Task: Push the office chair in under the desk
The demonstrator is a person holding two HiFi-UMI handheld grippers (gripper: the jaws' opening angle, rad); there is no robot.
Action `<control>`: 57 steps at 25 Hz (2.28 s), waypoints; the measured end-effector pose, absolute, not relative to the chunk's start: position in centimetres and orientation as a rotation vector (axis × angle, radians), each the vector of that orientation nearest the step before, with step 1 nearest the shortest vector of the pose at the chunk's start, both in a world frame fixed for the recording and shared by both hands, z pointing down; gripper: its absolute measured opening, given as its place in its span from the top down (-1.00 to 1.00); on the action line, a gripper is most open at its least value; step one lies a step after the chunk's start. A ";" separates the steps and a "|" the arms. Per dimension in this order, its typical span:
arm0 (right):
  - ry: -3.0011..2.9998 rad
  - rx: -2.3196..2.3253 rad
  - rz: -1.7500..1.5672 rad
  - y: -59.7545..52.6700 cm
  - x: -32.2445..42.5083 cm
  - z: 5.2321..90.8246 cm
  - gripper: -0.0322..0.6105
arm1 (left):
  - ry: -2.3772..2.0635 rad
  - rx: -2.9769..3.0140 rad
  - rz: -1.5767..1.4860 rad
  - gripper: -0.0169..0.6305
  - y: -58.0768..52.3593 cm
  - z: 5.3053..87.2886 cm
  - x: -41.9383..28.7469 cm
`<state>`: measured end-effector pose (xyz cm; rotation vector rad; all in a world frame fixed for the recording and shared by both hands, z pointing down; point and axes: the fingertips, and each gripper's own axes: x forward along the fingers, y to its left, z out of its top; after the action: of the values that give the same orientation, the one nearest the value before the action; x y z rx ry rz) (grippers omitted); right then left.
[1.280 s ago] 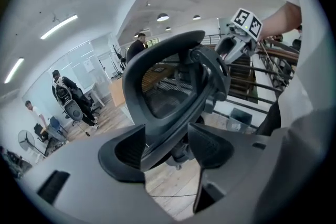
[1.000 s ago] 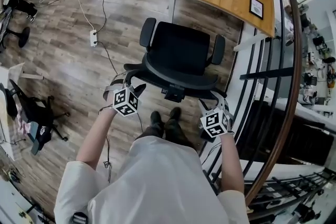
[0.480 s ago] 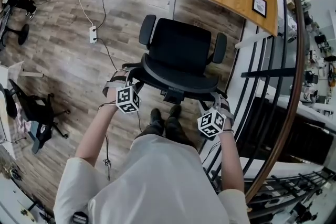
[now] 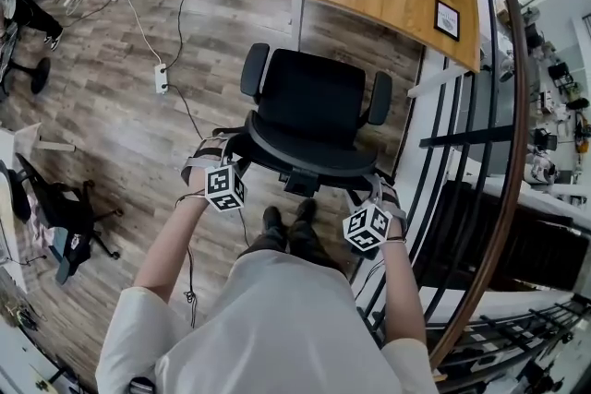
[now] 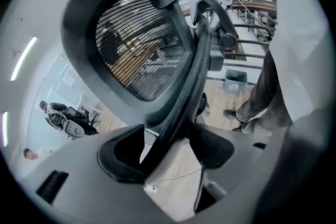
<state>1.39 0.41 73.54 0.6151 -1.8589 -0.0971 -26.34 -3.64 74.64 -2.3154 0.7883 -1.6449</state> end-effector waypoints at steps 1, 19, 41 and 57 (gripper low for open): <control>-1.858 0.610 -0.094 0.4 1.4 73.6 0.24 | 0.791 -2.312 -1.643 0.14 -3.7 74.7 -26.3; -1.827 0.588 -0.075 -3.5 6.0 73.6 0.27 | 0.788 -2.306 -1.638 0.14 -6.9 75.0 -21.7; -1.854 0.591 -0.112 -11.7 13.3 73.8 0.29 | 0.843 -2.268 -1.676 0.06 -16.6 75.1 -14.1; -1.801 0.701 -0.080 -23.2 17.9 73.8 0.24 | 0.748 -2.282 -1.636 0.07 -29.3 75.2 -9.4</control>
<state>17.89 -23.17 73.79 0.7015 -1.8006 -0.0799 -9.43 -29.25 75.15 -2.2823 0.7485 -1.6360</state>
